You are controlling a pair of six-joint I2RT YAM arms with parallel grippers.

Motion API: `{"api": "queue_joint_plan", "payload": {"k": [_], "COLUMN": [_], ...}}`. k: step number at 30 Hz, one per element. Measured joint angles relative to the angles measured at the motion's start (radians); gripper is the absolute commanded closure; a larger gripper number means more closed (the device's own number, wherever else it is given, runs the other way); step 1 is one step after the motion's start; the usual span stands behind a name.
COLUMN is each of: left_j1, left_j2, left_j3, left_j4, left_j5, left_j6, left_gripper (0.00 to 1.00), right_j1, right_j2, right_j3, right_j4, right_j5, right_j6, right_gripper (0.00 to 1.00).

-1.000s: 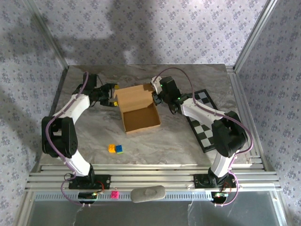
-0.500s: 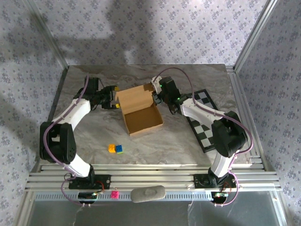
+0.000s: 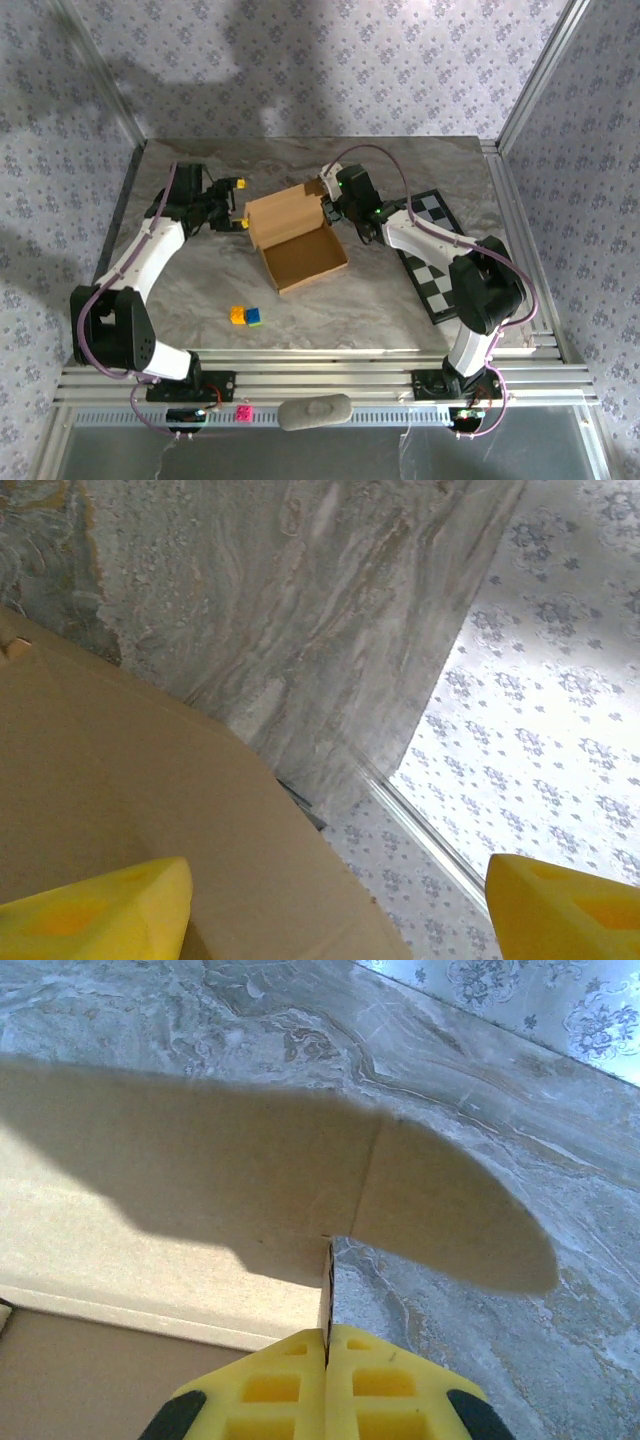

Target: Fold the paper box

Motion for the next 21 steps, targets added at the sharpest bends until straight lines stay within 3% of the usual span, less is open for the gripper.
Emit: {"api": "queue_joint_plan", "payload": {"k": [12, 16, 18, 21], "left_j1": [0.000, 0.011, 0.021, 0.033], "left_j2": [-0.004, -0.039, -0.049, -0.050], "left_j3": [-0.005, -0.053, -0.074, -0.088], "left_j4": [-0.015, -0.024, -0.028, -0.034], "left_j5": [0.020, 0.029, 0.036, 0.042], "left_j6": [0.009, 0.018, 0.025, 0.025], "left_gripper": [0.19, 0.15, 0.07, 0.07], "right_j1": [-0.001, -0.001, -0.001, -0.001], "right_j2": [0.000, 0.000, 0.000, 0.000], "right_j3": [0.000, 0.000, 0.000, 0.000], "right_j4": [0.000, 0.000, 0.000, 0.000], "right_j5": [-0.006, -0.007, -0.007, -0.007], "right_j6": [0.002, 0.003, 0.003, 0.003], "right_gripper": [1.00, 1.00, 1.00, 1.00]}}
